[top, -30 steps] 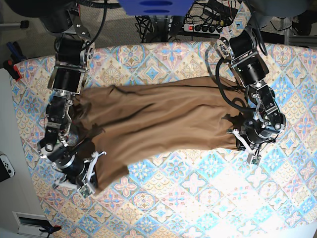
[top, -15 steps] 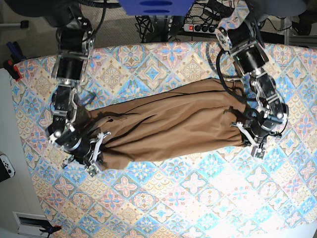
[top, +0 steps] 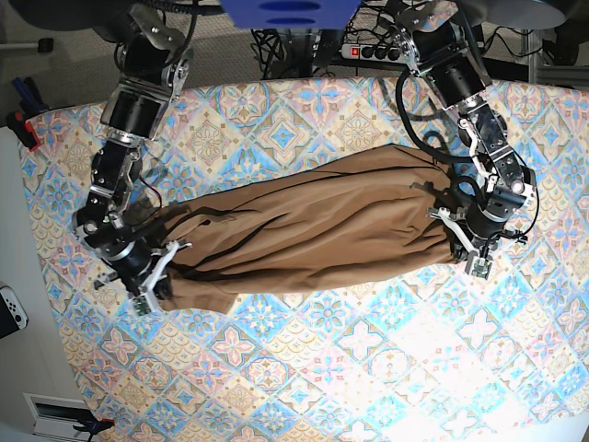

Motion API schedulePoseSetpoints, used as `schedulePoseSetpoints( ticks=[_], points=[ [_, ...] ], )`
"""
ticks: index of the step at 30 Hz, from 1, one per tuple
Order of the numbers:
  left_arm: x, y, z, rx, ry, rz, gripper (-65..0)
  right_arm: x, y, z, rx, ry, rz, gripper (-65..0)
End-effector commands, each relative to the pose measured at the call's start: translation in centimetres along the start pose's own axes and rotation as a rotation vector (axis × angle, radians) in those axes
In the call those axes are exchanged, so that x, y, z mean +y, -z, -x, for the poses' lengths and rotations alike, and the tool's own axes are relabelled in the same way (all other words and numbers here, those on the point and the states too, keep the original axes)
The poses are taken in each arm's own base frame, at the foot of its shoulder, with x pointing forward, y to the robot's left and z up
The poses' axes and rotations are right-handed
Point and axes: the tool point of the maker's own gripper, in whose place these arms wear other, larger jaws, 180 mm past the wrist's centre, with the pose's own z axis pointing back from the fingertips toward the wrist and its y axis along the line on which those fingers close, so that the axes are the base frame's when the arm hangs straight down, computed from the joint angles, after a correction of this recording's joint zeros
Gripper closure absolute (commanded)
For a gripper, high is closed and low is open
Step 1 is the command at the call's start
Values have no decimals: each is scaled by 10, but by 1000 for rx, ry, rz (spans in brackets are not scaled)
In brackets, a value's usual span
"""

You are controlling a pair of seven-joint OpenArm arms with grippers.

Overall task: Layout the t-shirt on the table in an organized manner, then fold the t-shirt properly
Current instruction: 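Lift the shirt edge with both grippers and fold it over the shirt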

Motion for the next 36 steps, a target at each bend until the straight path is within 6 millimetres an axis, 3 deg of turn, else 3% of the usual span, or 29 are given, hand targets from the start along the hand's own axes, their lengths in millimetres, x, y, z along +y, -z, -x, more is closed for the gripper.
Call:
schedulePoseSetpoints(
  ticks=[1,7,10,21,24,28,32,36],
  points=[
    [11,-6,-12,-48,-7,-29,0,-7,-4,-24,-75,1,18,0],
    [18,-9,-3,-42,-57,-54,0,-28,-13,-12,-78,88,75,0],
    [14,-11,13,-9,-57,-45,0,-34,-15,-5,-74,122,92,0],
    [-13,-18,51,58,-36,42,0,-19,-18,30,-10,139,72,0],
    [-12,-19,53,61,-39,39,0,-19,-18,33,-7,143,73,0],
    [-11,-19,54,63,-36,37,0,-34,-28,36,-49,227,103,0],
    [-6,-28,35,20,-5,9,0,-39,-31,37,-62,255,111,0],
    [-8,-39,31,5,28,-3,0,-39,-31,37,-62,255,111,0]
  ],
)
